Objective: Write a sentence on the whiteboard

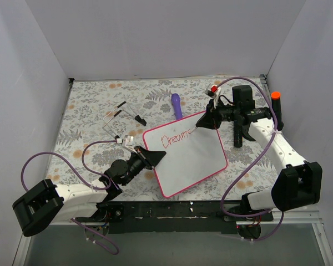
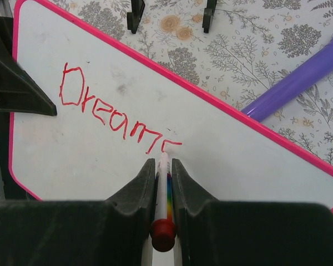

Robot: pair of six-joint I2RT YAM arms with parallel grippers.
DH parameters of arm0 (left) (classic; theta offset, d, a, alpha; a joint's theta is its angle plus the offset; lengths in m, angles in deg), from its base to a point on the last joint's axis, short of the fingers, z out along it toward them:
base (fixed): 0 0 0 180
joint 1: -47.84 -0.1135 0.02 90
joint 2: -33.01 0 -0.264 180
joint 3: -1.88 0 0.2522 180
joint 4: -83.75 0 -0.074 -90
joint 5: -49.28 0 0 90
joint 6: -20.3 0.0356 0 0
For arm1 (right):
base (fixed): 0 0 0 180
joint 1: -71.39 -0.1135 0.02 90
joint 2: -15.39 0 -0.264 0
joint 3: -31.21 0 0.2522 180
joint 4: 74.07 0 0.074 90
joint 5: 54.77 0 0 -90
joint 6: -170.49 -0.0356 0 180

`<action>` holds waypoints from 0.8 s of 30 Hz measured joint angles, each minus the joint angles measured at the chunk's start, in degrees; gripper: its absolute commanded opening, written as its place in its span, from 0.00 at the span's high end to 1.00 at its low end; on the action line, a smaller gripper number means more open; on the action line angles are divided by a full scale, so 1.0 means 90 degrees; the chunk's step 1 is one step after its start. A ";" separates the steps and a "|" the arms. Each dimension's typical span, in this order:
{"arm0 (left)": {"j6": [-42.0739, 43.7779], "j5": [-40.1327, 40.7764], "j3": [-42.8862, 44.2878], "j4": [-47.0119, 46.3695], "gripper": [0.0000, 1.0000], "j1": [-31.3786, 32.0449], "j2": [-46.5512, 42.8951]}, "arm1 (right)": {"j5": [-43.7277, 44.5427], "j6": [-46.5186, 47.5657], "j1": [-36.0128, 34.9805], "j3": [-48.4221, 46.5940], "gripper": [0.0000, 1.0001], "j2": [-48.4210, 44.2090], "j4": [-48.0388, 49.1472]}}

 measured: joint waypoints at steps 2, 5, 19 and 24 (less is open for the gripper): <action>-0.0002 0.0005 0.0000 0.0000 1.00 -0.0002 0.0000 | 0.0090 0.0015 0.0000 0.0000 0.99 -0.0024 -0.0012; -0.0002 0.0002 0.0000 0.0000 1.00 -0.0002 0.0000 | 0.0192 0.0039 0.0000 0.0032 0.99 -0.0087 -0.0022; -0.0022 0.0007 -0.0012 0.0000 1.00 -0.0005 0.0000 | 0.0202 0.0228 0.0005 0.0206 0.99 -0.0197 -0.0189; -0.0017 -0.0002 -0.0012 -0.0010 1.00 -0.0005 0.0000 | 0.0068 0.0274 -0.0049 0.0206 0.99 -0.0197 -0.0274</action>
